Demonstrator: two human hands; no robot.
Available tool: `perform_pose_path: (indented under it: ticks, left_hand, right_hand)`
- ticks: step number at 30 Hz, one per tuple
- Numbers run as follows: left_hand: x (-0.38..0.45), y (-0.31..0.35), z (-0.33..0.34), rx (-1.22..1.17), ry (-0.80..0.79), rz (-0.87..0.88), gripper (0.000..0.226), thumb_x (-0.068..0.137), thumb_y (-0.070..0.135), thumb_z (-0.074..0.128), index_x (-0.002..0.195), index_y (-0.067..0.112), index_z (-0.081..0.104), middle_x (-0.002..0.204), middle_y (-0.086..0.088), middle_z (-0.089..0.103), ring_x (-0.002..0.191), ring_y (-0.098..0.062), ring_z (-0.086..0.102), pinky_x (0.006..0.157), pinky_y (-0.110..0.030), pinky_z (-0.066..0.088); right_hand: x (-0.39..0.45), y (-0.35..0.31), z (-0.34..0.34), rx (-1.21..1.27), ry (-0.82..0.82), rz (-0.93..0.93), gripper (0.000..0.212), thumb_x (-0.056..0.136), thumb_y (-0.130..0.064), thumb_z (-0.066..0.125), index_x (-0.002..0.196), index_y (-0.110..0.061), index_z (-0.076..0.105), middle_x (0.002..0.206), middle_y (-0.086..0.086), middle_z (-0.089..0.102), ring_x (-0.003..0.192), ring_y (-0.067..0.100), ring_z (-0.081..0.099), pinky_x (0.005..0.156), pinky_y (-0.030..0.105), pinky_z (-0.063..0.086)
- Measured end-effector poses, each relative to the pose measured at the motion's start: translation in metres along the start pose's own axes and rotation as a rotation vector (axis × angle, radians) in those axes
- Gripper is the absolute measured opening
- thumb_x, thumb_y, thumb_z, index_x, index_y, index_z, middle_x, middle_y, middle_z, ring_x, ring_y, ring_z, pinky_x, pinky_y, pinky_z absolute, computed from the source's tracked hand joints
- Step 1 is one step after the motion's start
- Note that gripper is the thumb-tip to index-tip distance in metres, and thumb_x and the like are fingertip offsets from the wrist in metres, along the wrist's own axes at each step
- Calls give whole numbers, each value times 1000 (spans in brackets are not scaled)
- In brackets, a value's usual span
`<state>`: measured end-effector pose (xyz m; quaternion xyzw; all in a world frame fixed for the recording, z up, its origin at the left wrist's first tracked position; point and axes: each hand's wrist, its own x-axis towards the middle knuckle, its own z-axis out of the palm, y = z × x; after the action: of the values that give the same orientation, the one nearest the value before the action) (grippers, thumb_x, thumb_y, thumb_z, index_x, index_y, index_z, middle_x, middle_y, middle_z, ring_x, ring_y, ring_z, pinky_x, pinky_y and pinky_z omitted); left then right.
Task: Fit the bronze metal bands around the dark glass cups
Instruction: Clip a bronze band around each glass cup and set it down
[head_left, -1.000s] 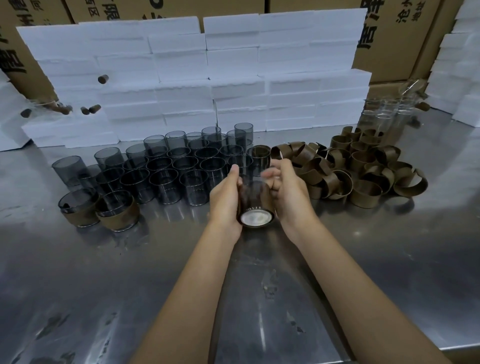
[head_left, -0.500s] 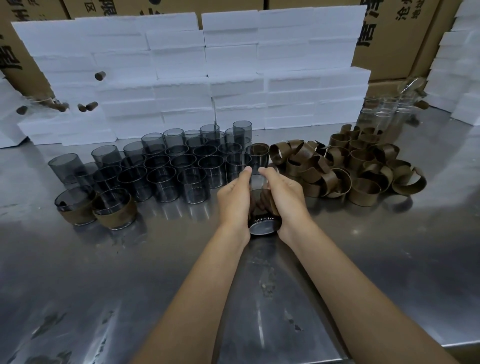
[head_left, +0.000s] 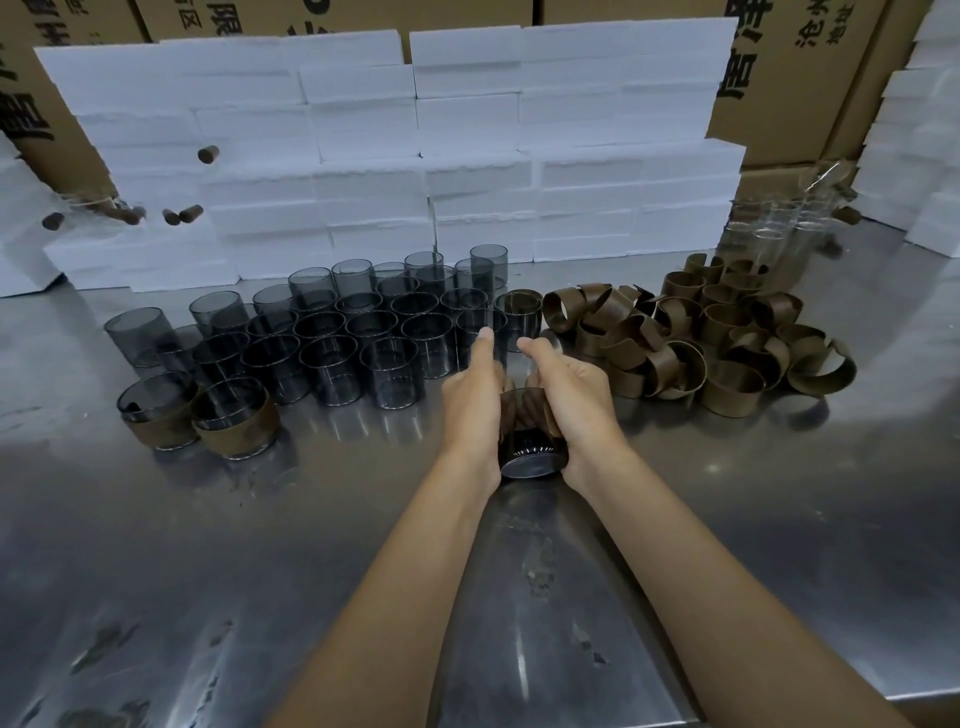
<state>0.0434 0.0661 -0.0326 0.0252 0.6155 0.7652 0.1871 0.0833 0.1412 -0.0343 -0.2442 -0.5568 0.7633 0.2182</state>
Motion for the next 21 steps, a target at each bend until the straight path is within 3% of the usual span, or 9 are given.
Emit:
perform_pose_path:
  ticks: [2, 4, 6, 8, 11, 14, 17, 19, 21]
  left_hand:
    - [3, -1, -2, 26, -39, 19, 58, 98, 58, 53, 54, 23, 39, 55, 4, 37, 51, -12, 38, 58, -29, 37]
    - [6, 1, -3, 8, -134, 41, 53, 97, 58, 54, 59, 21, 55, 62, 1, 53, 58, -13, 52, 67, -31, 43]
    - [9, 2, -3, 9, -283, 56, 44, 92, 60, 61, 84, 17, 68, 79, -1, 68, 70, -12, 65, 72, -29, 49]
    - [6, 2, -3, 89, -440, 33, 56, 80, 61, 73, 111, 16, 65, 95, 0, 75, 79, -12, 72, 66, -26, 53]
    - [0, -7, 4, 243, -528, 24, 84, 61, 50, 90, 132, 21, 57, 119, -5, 72, 96, -18, 74, 67, -30, 54]
    - [2, -9, 9, 69, -443, 26, 67, 71, 27, 88, 130, 12, 60, 113, -7, 73, 96, -22, 73, 70, -34, 57]
    - [7, 1, 1, -299, -453, -47, 27, 90, 18, 64, 112, 3, 70, 106, -16, 68, 99, -31, 63, 66, -31, 57]
    - [7, 8, -6, -486, -498, -124, 39, 89, 23, 56, 117, -3, 63, 117, -24, 63, 105, -41, 59, 69, -32, 55]
    - [5, 11, -11, -555, -545, -139, 47, 89, 30, 55, 116, -6, 68, 118, -27, 67, 97, -42, 67, 72, -33, 54]
  right_hand:
    - [0, -2, -1, 17, 25, -18, 52, 88, -36, 73, 48, -27, 41, 51, -2, 40, 51, 19, 39, 61, 35, 36]
    - [1, -7, -4, 73, 56, -40, 44, 88, -37, 72, 53, -23, 50, 58, 3, 49, 58, 25, 49, 65, 34, 42]
    - [5, -14, -11, 162, 126, -82, 48, 91, -34, 69, 47, -22, 56, 54, 0, 57, 52, 19, 59, 58, 24, 48]
    - [10, -20, -21, 220, 244, -165, 55, 93, -34, 65, 41, -22, 51, 44, -8, 50, 40, 9, 51, 50, 22, 44]
    - [15, -23, -31, 174, 370, -292, 54, 92, -40, 57, 42, -22, 48, 46, -8, 45, 47, 5, 47, 64, 30, 41]
    - [15, -21, -29, 176, 276, -336, 50, 94, -42, 50, 48, -25, 63, 61, -3, 62, 64, 8, 59, 72, 29, 44]
    - [16, -19, -25, 184, 121, -253, 39, 102, -37, 47, 84, -16, 74, 86, 1, 74, 81, 11, 66, 79, 28, 47]
    - [18, -15, -21, 121, 14, -183, 32, 99, -40, 50, 94, -19, 73, 90, -2, 74, 79, 9, 64, 76, 27, 46]
    - [16, -10, -17, 69, -97, -133, 29, 96, -43, 55, 94, -22, 74, 87, -5, 75, 76, 6, 66, 73, 25, 46]
